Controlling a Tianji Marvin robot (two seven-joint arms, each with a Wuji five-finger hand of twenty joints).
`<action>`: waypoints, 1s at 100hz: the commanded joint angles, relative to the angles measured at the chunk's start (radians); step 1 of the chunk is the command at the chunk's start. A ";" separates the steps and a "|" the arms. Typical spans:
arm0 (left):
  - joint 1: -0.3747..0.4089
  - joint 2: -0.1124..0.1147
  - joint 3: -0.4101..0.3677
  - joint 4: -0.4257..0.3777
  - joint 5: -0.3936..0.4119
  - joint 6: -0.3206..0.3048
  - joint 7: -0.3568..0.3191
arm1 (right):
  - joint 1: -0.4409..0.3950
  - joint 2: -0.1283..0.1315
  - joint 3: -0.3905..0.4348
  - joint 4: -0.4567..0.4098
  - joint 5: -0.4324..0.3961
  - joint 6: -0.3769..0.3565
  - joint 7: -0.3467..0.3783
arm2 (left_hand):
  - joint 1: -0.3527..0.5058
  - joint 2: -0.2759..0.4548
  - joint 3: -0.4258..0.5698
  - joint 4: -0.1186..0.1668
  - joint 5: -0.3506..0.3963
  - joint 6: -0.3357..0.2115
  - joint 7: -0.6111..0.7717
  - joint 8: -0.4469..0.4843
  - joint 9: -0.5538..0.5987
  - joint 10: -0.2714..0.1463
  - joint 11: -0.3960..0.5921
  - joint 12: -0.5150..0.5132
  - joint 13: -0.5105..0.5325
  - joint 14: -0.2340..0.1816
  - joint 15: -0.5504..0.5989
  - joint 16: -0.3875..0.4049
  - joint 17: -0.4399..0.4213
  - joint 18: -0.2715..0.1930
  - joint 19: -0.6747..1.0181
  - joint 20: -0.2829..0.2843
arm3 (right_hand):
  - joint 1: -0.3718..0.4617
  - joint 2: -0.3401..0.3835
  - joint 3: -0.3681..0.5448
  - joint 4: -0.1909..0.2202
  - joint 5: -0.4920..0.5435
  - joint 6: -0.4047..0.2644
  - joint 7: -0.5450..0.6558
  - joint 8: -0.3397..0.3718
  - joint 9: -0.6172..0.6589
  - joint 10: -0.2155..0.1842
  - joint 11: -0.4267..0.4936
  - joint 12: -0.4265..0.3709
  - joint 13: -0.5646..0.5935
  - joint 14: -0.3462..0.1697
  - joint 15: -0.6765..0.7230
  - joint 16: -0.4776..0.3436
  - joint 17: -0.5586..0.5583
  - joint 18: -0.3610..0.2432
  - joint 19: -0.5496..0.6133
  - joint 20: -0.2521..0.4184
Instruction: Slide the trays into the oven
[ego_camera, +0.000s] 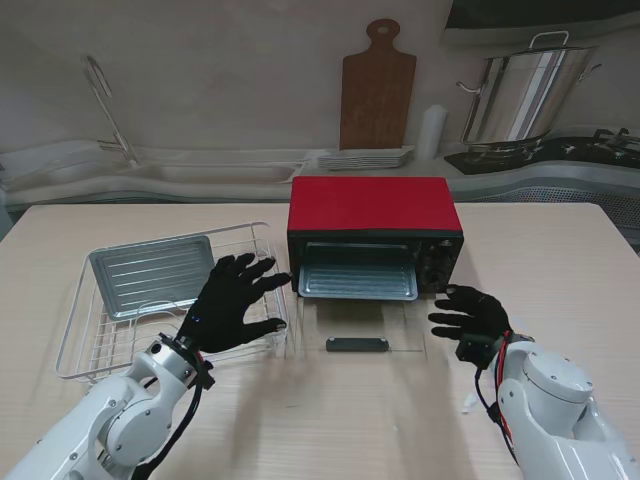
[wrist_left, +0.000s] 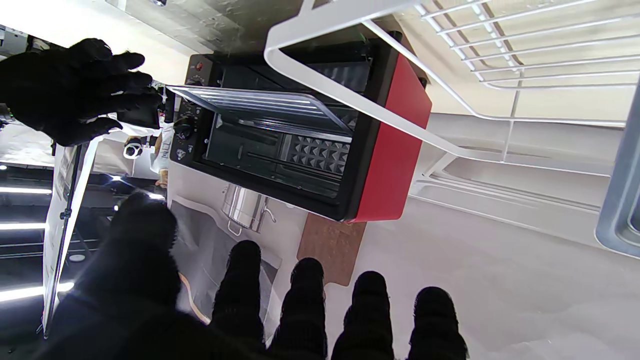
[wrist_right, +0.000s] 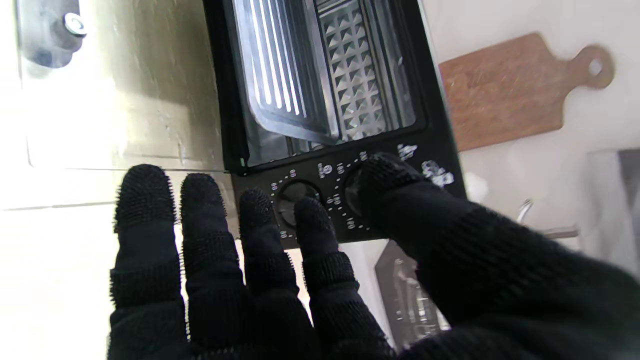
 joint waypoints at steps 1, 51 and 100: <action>0.004 -0.005 -0.003 -0.005 0.001 -0.005 -0.022 | -0.022 0.004 -0.012 -0.033 -0.026 -0.028 0.023 | -0.018 0.026 0.020 0.027 -0.040 -0.013 0.004 -0.004 -0.032 -0.015 0.008 -0.012 -0.016 -0.024 -0.006 -0.009 -0.008 -0.023 -0.049 -0.011 | -0.007 0.003 -0.035 0.041 0.015 -0.036 0.021 0.004 -0.023 -0.025 0.024 0.005 -0.032 -0.020 0.033 0.022 -0.007 0.000 0.037 0.028; 0.001 0.000 -0.016 -0.011 0.002 -0.023 -0.058 | -0.086 0.077 -0.101 -0.121 -0.461 -0.271 0.123 | -0.016 0.030 0.016 0.027 -0.043 -0.013 0.002 -0.005 -0.035 -0.014 0.008 -0.013 -0.018 -0.023 -0.007 -0.009 -0.011 -0.024 -0.050 -0.011 | -0.021 0.008 -0.013 0.055 0.115 -0.121 0.008 0.018 0.033 -0.099 -0.020 -0.015 -0.074 -0.063 0.040 0.029 -0.108 0.011 0.068 0.104; 0.006 0.001 -0.018 -0.018 0.022 -0.001 -0.054 | 0.003 0.127 -0.301 -0.050 -0.934 -0.447 0.120 | -0.011 0.032 0.010 0.028 -0.042 -0.013 -0.001 -0.006 -0.034 -0.013 0.006 -0.013 -0.018 -0.022 -0.007 -0.010 -0.010 -0.022 -0.050 -0.011 | -0.067 0.023 0.003 0.066 0.124 -0.124 -0.007 0.029 0.053 -0.103 -0.029 -0.016 -0.051 -0.083 0.031 0.023 -0.102 -0.043 0.050 0.127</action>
